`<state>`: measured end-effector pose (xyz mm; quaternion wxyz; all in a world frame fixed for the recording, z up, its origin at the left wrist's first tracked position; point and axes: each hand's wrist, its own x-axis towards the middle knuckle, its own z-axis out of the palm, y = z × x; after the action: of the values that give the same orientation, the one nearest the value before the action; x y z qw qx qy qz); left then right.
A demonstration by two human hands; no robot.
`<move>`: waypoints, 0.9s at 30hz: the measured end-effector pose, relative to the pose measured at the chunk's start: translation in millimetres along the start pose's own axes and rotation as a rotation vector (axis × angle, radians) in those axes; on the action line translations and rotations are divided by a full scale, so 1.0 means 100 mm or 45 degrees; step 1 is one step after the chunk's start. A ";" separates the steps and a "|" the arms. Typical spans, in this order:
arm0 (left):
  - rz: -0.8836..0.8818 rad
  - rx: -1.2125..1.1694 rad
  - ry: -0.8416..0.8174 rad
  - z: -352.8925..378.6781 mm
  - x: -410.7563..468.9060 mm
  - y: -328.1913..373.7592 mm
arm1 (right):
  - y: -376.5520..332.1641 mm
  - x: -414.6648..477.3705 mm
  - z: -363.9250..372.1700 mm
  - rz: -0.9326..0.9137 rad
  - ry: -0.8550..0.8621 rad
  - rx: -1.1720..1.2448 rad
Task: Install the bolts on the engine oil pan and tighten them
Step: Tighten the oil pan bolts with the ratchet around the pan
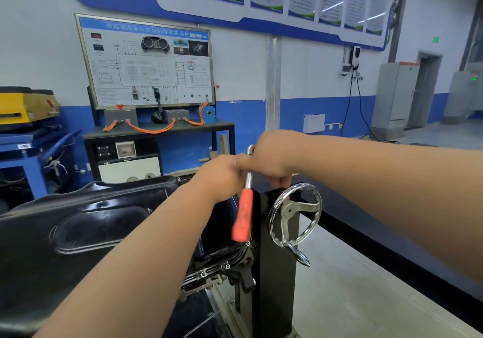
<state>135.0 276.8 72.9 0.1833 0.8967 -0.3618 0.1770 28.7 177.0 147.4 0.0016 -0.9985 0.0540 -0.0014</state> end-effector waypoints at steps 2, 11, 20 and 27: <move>0.048 0.082 0.008 0.02 0.00 0.03 | 0.06 -0.03 -0.02 -0.176 0.296 -0.571; 0.113 0.163 0.048 0.05 0.04 -0.04 | 0.06 -0.03 -0.02 0.036 0.041 0.186; 0.117 0.134 0.015 0.12 0.04 0.00 | 0.20 -0.09 -0.07 -0.401 0.582 -1.109; -0.015 0.130 -0.091 0.04 0.02 -0.01 | 0.02 -0.04 0.10 0.004 0.127 0.242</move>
<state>137.9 274.7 70.1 0.1251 0.9128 -0.3533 0.1619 24.2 175.9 137.3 0.0936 -0.9925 0.0551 -0.0564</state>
